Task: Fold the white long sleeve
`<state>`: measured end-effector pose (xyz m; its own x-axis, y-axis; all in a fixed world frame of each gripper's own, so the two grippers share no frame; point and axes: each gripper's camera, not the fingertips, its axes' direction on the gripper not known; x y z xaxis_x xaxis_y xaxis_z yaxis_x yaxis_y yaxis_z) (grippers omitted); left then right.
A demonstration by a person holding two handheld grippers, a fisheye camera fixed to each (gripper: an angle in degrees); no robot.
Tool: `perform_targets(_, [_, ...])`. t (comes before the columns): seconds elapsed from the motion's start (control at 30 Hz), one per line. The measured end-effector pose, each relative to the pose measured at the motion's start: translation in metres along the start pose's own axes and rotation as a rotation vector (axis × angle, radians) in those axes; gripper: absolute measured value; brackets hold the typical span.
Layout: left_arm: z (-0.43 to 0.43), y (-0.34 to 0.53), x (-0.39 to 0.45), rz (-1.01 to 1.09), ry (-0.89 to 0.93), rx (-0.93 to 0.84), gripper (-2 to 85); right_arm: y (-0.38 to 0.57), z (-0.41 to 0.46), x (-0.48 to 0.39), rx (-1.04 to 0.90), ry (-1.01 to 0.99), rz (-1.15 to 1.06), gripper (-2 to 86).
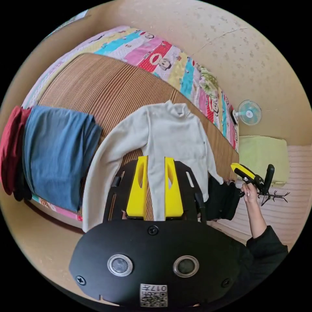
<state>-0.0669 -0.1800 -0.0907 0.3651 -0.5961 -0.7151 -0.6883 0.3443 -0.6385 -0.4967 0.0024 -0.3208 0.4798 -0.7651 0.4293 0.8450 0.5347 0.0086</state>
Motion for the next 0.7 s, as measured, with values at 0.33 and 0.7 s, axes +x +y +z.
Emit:
perform_targets(0.33, [0.071,0.072,-0.096,-0.052,0.214,-0.373,10.0,0.080,0.186,-0.013,-0.329,-0.057,0.211,2.5])
perform_targets(0.7, [-0.124,0.095,-0.232,-0.499,0.375,-0.185,5.9,0.109,0.215,0.002,-0.570,-0.471,0.145,0.5])
